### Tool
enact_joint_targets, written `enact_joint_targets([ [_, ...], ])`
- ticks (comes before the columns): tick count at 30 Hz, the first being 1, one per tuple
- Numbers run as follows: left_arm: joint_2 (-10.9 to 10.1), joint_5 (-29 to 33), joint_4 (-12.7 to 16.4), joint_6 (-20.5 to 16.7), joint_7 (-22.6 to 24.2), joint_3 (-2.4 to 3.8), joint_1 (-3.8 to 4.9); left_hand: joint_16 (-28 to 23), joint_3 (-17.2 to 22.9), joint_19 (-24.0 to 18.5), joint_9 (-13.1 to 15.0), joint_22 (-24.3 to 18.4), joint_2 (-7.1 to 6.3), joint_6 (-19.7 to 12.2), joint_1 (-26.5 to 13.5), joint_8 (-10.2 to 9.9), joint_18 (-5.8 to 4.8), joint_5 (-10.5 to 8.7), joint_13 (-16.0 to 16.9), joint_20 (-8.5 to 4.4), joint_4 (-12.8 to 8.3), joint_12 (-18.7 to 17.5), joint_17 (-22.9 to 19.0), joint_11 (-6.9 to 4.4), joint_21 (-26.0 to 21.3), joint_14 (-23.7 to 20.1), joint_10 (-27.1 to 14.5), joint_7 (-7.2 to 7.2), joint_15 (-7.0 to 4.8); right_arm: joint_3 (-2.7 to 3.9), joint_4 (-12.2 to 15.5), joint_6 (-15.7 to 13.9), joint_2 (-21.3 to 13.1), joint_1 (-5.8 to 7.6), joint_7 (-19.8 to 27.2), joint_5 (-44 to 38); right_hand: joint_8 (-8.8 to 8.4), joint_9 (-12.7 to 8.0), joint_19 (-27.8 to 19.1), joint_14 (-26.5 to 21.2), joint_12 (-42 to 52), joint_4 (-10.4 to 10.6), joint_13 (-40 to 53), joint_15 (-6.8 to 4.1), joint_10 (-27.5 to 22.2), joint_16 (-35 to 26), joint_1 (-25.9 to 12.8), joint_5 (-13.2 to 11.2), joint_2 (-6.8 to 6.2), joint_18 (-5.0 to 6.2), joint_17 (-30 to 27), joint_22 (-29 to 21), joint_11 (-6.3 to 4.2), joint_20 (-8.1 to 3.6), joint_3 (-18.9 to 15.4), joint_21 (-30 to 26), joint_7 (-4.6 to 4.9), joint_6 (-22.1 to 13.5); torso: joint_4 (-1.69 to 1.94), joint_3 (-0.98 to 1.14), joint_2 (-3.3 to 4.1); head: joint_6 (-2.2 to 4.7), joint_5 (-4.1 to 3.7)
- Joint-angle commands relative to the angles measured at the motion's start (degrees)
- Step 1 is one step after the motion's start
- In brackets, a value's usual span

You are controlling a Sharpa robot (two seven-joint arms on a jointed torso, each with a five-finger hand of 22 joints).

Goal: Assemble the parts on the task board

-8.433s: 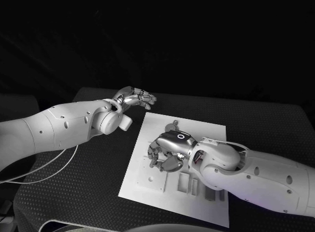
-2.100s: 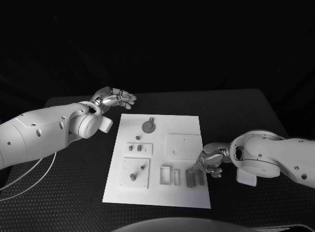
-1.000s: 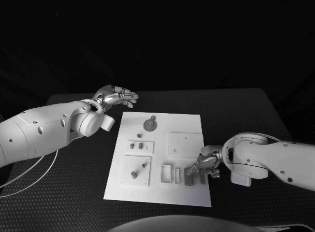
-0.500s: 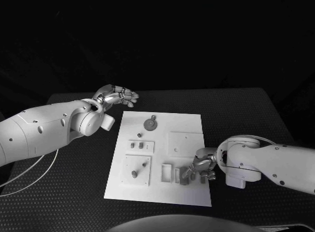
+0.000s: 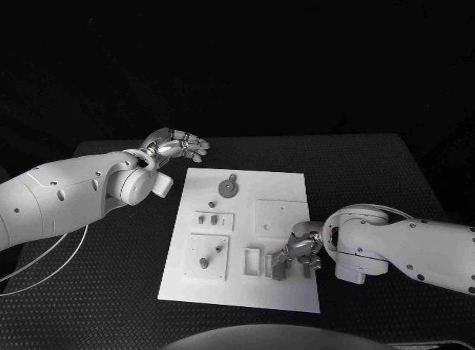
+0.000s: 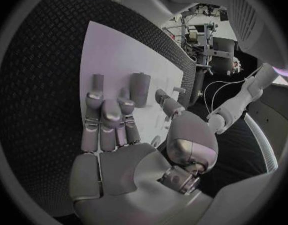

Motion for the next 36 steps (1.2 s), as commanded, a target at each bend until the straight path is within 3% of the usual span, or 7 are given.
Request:
enact_joint_targets([
  [1,0.0,0.3,0.2,0.6,0.5,0.03,0.05,-0.3,-0.1,0.3,-0.1,0.1,0.29,-0.3,-0.3,0.4,-0.43,-0.04,0.0,0.04,0.3,0.3,0.1,0.00,-0.3,0.3,0.3,0.07,0.33,-0.06,-0.3,-0.7,0.5,-0.12,-0.6,-1.0,-0.22,-0.1,-0.1,0.3,0.4,0.0,0.1,0.18,0.2,-0.3,-0.2,-0.3,0.53,1.17,0.1,0.8,0.34,-0.49,-0.3,0.2,-0.02,-0.2,-0.04,-0.02,0.02,-0.10,0.07],
  [7,0.1,0.3,0.3,0.5,0.4,0.03,0.05,-0.3,-0.1,0.3,-0.1,0.1,0.29,-0.3,-0.2,0.4,-0.43,-0.03,0.0,0.03,0.3,0.3,0.1,-0.01,-0.4,0.3,0.3,0.08,0.33,-0.06,-1.0,-0.1,1.5,-0.12,-0.8,-1.6,-0.18,0.0,-0.1,0.4,0.4,-1.3,0.3,0.12,0.4,-0.4,1.3,-0.3,2.00,1.17,0.3,0.8,0.28,-0.64,0.2,0.4,-0.08,0.0,-0.06,0.04,0.00,-0.26,0.13],
  [15,-0.1,0.3,0.3,0.5,0.4,0.03,0.06,-0.3,-0.1,0.3,-0.1,0.1,0.28,-0.3,-0.1,0.4,-0.43,-0.03,0.0,0.02,0.3,0.3,0.2,0.00,-0.4,0.3,0.3,0.11,0.32,-0.06,-1.7,-0.5,2.0,-0.46,-1.0,-2.7,0.04,0.1,-0.1,0.6,0.5,-5.0,0.6,0.08,0.7,-0.5,6.4,-0.3,3.58,1.17,0.7,0.8,0.22,-0.70,2.3,0.7,-0.17,0.7,-0.06,0.02,0.00,-0.44,0.10],
  [20,-0.2,0.3,0.4,0.4,0.4,0.03,0.06,-0.3,-0.1,0.3,-0.1,0.2,0.28,-0.3,-0.1,0.4,-0.43,-0.03,0.0,0.02,0.3,0.3,0.2,0.00,-0.4,0.3,0.3,0.11,0.32,-0.06,-1.7,-1.1,1.9,-0.51,-1.0,-3.3,0.31,0.2,-0.1,0.7,0.5,-7.3,0.7,0.02,1.0,-0.6,9.9,-0.2,5.93,1.17,0.8,0.7,0.13,-0.62,3.6,0.9,-0.28,1.3,-0.08,0.03,0.01,-0.26,0.08],
  [31,-0.4,0.3,0.4,0.4,0.4,0.02,0.06,-0.4,-0.1,0.3,-0.1,0.2,0.28,-0.3,0.0,0.4,-0.43,-0.02,0.0,0.02,0.2,0.3,0.2,0.00,-0.4,0.3,0.2,0.13,0.32,-0.04,-0.4,-3.3,0.5,-0.44,-0.8,1.0,0.81,0.2,-0.2,0.9,0.3,-6.9,0.8,-0.17,1.5,-0.9,10.5,-0.1,6.98,1.17,1.0,0.6,-0.15,-0.02,4.0,1.0,-0.60,2.9,-0.12,0.09,-0.01,-0.05,0.38],
  [36,-0.4,0.3,0.4,0.3,0.3,0.02,0.06,-0.4,0.0,0.3,-0.1,0.2,0.27,-0.3,0.0,0.5,-0.43,-0.01,0.0,0.02,0.2,0.3,0.3,0.00,-0.4,0.3,0.2,0.13,0.32,-0.04,0.3,-3.6,-0.2,1.18,-0.5,4.4,0.85,0.1,-0.1,1.1,0.1,-6.5,0.8,-0.27,1.7,-1.1,9.6,0.0,6.58,1.17,1.1,0.6,-0.27,0.17,4.0,1.0,-0.73,3.4,-0.11,0.07,0.06,0.08,0.53],
])
